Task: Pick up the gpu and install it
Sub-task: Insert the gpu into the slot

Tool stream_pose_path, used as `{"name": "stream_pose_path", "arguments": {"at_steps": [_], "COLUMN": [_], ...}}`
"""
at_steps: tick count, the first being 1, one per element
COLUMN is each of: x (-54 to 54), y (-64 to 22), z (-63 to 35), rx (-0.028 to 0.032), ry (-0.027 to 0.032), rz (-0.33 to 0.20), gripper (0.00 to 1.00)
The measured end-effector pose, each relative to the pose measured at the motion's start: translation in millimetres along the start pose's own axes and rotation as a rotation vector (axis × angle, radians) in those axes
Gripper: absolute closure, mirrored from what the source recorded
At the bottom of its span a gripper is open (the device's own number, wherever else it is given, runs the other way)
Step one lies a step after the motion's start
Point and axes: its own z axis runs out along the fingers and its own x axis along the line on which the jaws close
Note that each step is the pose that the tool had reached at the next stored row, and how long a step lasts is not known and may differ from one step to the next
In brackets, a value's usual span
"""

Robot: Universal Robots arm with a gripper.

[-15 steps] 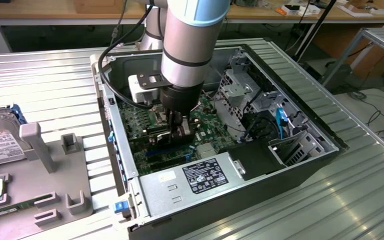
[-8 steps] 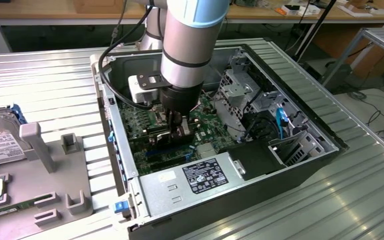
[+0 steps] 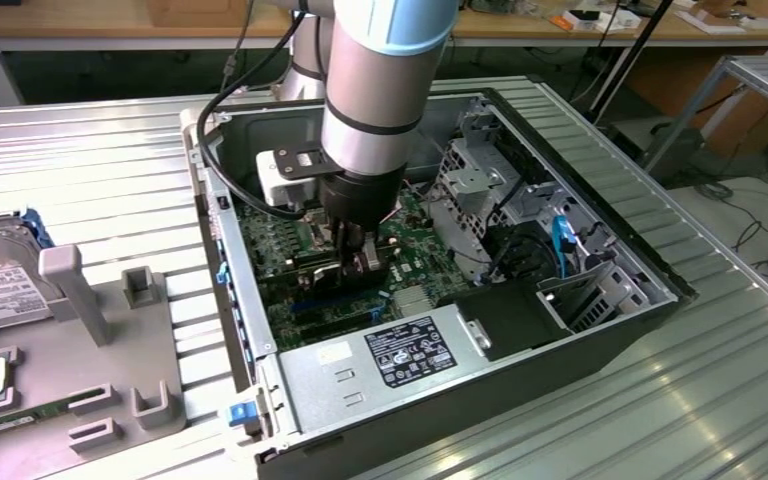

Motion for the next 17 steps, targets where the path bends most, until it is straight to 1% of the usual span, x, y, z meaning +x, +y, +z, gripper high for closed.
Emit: {"name": "stream_pose_path", "arguments": {"at_steps": [7,8,9,11,12,13,14,17], "x": [-0.1,-0.1,-0.2,-0.5,-0.9,-1.1,-1.3,-1.3], "y": [0.2,0.1,0.0,0.2,0.3,0.4,0.4,0.4], "z": [0.3,0.2,-3.5,-15.4,-26.3,-28.8,-30.8,-30.9], "rx": [0.0001,0.0002,0.0000,0.0001,0.0002,0.0004,0.0004,0.0005], "ry": [-0.0005,-0.0003,-0.0001,-0.0002,-0.0003,-0.0003,0.0026,0.0027], "rz": [0.000,-0.001,0.000,0.005,0.014,0.017,0.018,0.018], "gripper": [0.72,0.67,0.60,0.60,0.60,0.60,0.60,0.60]}}
